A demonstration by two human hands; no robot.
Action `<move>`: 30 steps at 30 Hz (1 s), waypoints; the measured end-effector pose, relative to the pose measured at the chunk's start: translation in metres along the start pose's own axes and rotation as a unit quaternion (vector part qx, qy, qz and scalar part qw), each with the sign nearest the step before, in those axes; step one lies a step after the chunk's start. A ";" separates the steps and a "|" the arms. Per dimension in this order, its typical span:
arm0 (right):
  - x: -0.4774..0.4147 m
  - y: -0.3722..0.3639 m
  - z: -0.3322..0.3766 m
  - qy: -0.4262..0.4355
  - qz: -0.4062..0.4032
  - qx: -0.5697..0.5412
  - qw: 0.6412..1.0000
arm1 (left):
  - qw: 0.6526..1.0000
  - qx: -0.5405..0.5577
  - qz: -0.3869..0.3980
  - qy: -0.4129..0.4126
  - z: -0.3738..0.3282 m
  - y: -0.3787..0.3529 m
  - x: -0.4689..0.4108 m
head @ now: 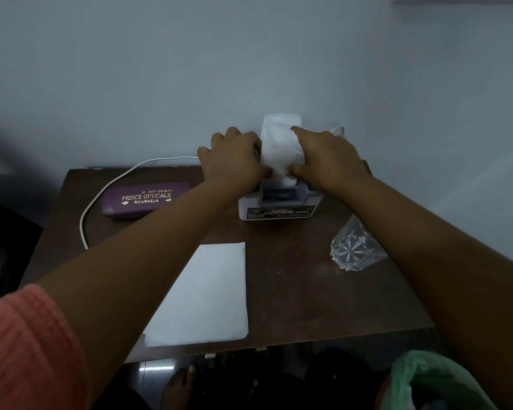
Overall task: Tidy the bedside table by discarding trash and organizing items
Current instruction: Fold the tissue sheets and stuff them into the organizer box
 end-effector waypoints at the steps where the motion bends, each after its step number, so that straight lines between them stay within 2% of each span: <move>1: 0.000 -0.001 0.000 -0.004 0.006 -0.003 1.000 | 1.000 0.025 -0.003 -0.006 0.002 0.002 0.001; 5: -0.003 0.005 -0.007 -0.042 0.034 -0.077 0.996 | 0.993 0.116 -0.008 -0.005 0.007 0.008 -0.001; 8: -0.009 0.004 -0.014 -0.067 0.003 -0.173 0.983 | 0.989 0.146 -0.025 0.001 0.009 0.007 -0.007; 16: -0.012 0.003 -0.016 -0.083 -0.002 -0.224 0.971 | 0.980 0.192 -0.055 0.026 0.012 -0.001 -0.006; 21: -0.014 0.000 -0.015 -0.068 0.000 -0.157 0.985 | 0.979 0.187 -0.073 0.033 0.012 -0.006 -0.005; 25: -0.010 0.003 -0.011 -0.065 -0.008 -0.169 0.983 | 0.975 0.213 -0.043 0.038 0.013 -0.004 -0.003; 27: 0.000 0.011 -0.006 -0.074 -0.057 -0.174 0.980 | 0.964 0.260 -0.046 0.024 0.023 0.005 0.010; 30: 0.042 0.023 0.016 -0.107 -0.209 -0.213 0.948 | 0.933 0.350 -0.076 0.027 0.054 0.023 0.060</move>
Point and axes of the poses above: each hand's wrist, its own x-axis away from the middle knuckle, its own y-axis out of the back of the hand, z = x × y, the point moved 1 cm from there along -x, towards the middle knuckle, and after that the axes turned 7 degrees about z, right-handed, at the moved point
